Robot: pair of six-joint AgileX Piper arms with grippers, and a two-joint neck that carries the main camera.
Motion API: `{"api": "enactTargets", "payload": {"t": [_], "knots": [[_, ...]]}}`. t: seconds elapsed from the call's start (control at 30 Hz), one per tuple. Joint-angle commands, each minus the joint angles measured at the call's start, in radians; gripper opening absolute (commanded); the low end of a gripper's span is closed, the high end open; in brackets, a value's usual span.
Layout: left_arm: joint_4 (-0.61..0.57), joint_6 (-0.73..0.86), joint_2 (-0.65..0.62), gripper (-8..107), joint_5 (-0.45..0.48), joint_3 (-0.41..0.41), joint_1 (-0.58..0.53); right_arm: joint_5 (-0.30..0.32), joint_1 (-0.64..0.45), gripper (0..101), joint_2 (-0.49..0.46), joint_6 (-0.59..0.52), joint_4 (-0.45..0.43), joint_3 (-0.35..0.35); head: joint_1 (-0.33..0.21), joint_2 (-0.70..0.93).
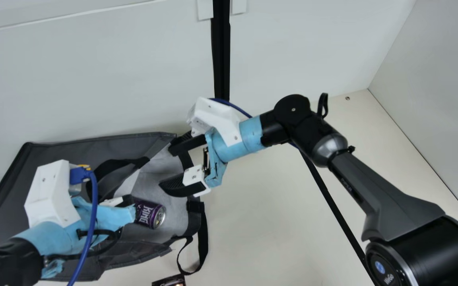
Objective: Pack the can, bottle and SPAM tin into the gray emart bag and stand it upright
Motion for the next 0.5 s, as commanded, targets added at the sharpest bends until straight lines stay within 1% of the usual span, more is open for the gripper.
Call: {"api": "enactTargets", "payload": {"t": [0.0, 0.13, 0.23, 0.37, 0.47], "knots": [[0.000, 0.000, 0.000, -8, 0.000, 0.000, 0.000, -0.002, -0.010, 95, -0.010, 0.002, 0.005, 0.003, -0.023, -0.001], [0.000, 0.000, 0.000, -8, 0.000, 0.000, 0.000, -0.017, -0.030, 95, -0.040, 0.008, 0.006, 0.016, -0.023, -0.001], [0.000, 0.000, 0.000, -8, 0.000, 0.000, 0.000, -0.043, -0.040, 95, -0.066, 0.017, 0.006, 0.030, -0.023, -0.001], [0.000, 0.000, 0.000, -8, 0.003, 0.000, 0.000, -0.099, -0.047, 95, -0.107, 0.041, 0.004, 0.053, -0.023, -0.001], [0.000, 0.000, 0.000, -8, 0.003, 0.000, 0.000, -0.153, -0.048, 95, -0.142, 0.065, -0.002, 0.075, -0.023, -0.001]]}}
